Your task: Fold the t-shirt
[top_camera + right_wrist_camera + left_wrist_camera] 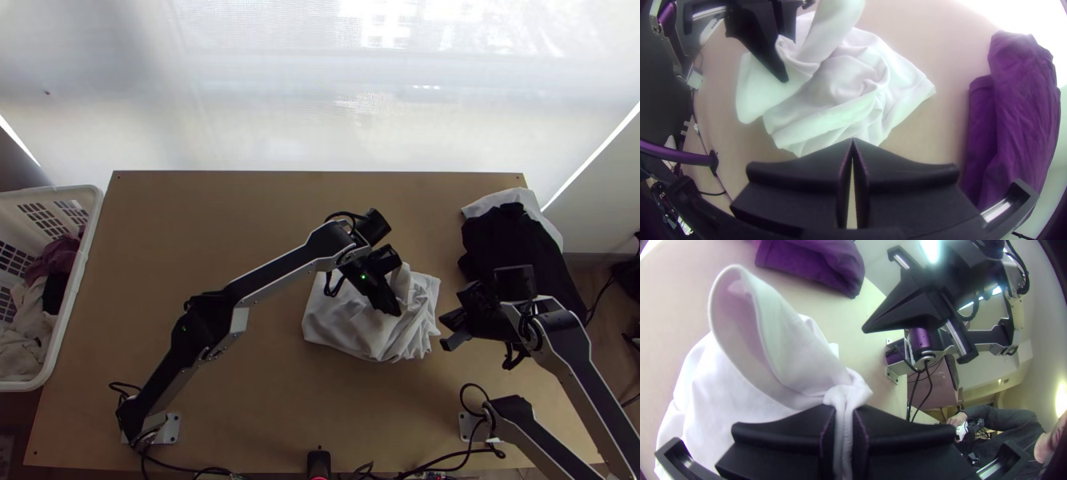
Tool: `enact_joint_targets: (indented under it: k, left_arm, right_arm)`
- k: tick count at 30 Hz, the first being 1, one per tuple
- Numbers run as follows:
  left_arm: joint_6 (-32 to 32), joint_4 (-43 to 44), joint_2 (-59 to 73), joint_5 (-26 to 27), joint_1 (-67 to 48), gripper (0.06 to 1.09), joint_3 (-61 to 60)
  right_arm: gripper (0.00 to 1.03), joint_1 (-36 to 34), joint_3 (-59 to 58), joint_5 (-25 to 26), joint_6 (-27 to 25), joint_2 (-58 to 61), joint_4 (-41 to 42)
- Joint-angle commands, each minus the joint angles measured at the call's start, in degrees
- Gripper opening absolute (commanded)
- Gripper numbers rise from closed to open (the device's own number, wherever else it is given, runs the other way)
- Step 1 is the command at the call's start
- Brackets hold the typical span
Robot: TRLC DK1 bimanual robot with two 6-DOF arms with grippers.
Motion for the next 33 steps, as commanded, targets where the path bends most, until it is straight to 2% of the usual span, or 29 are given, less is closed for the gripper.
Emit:
enact_joint_targets:
  k: [1, 6, 8, 9, 11, 14, 15, 33]
  left_arm:
    - [-1.83, 4.22, 4.17, -0.01, -0.94, 0.12, 2.27]
    - [-4.73, 10.02, 5.75, -0.01, -2.08, 0.14, 2.71]
    - [-5.08, 11.34, 6.01, -0.01, -2.87, 0.19, 2.97]
    - [-5.34, 11.69, 6.01, 0.08, -3.23, 0.27, 2.97]
    - [-5.34, 12.22, 6.01, -0.01, -4.10, 0.60, 2.97]
    - [-6.31, 13.27, 6.54, -0.01, -4.28, 1.01, 2.97]
    - [-7.28, 13.98, 6.54, 0.08, -4.28, 1.04, 2.97]
    - [-9.21, 13.89, -2.42, 0.95, -0.68, 1.04, 2.44]
  right_arm:
    - [0.02, -1.32, -1.39, 0.02, 0.02, -2.79, -1.27]
    - [0.02, -2.28, -1.66, 0.02, 0.02, -3.05, -1.27]
    - [0.02, -2.28, -1.83, 0.02, 0.20, -3.23, -1.27]
    - [0.02, -2.28, -1.92, 0.02, 0.29, -3.32, -1.27]
    - [0.02, -2.55, -1.92, 0.02, 0.29, -3.49, -1.27]
    - [0.02, -2.90, -2.01, 0.02, 0.20, -3.58, -1.19]
    - [0.02, -2.99, -2.01, 0.02, 0.20, -3.58, -1.19]
    - [0.02, -3.95, -2.62, 0.02, 0.02, -6.04, -1.63]
